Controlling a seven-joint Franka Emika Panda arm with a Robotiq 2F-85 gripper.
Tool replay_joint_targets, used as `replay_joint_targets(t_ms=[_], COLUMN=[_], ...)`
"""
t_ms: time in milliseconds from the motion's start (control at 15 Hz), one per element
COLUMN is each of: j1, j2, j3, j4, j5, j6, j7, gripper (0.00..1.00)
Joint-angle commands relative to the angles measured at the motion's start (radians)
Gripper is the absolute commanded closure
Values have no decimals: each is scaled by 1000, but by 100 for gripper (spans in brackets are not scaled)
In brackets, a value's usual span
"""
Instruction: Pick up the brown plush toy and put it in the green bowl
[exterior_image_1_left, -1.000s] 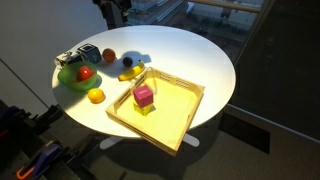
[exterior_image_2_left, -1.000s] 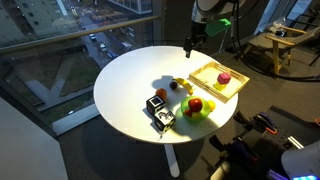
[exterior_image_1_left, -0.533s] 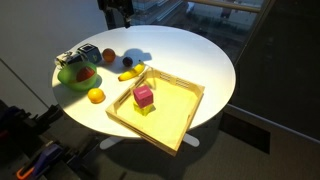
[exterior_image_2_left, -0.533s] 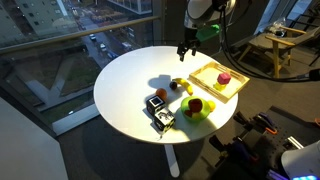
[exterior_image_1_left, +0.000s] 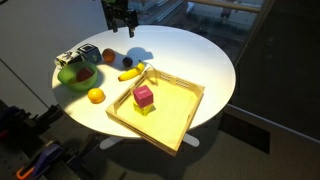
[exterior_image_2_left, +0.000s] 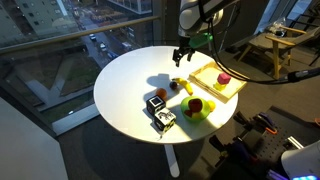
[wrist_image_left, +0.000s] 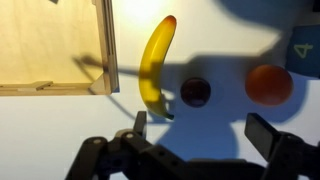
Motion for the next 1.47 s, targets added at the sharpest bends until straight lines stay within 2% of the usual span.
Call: replay_joint_targets(t_ms=[0, 733, 1400], j1=[0, 11, 42], j2=[73, 242, 297], j3=[1, 10, 9], j4=[68, 200, 237], j5=[-2, -13, -22], j6=[4, 13, 15], j7=[-13, -46, -42], gripper=[0, 0, 0])
